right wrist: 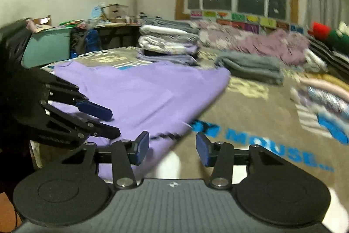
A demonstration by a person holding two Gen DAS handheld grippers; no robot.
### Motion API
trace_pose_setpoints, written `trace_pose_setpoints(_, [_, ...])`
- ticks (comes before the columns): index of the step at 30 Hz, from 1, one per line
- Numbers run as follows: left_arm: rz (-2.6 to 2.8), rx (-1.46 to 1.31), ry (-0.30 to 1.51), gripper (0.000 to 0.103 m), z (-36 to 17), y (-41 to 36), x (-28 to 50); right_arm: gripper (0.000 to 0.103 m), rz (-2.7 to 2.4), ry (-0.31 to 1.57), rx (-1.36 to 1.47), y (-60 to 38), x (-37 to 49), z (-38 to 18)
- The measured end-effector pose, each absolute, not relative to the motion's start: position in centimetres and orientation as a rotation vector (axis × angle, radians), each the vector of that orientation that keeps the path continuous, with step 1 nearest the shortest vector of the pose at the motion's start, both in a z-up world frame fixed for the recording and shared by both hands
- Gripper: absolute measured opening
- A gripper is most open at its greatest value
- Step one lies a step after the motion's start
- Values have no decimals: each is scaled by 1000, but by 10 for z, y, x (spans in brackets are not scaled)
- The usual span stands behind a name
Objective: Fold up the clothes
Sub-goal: 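Move both open grippers over the folded sweatshirt toward its sleeve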
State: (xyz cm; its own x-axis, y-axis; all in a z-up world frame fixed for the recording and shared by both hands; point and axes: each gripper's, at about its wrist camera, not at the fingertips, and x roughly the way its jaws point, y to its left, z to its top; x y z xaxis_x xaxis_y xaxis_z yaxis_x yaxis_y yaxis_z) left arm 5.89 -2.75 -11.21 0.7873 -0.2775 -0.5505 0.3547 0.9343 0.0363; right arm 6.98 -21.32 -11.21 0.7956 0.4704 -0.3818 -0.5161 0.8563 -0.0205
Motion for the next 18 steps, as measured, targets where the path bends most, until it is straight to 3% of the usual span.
trace_pose_setpoints(6, [-130, -234, 575, 40, -103, 54, 76, 48, 605, 366, -140, -194, 70, -112])
trace_pose_setpoints(8, [-58, -358, 572, 48, -100, 81, 82, 48, 628, 373, -143, -190, 69, -112])
trace_pose_setpoints(10, [6, -477, 568, 49, -98, 107, 88, 48, 649, 381, -152, -185, 70, -113])
trace_pose_setpoints(18, [50, -737, 562, 51, -112, 158, 119, 49, 702, 398, -186, -171, 70, -119])
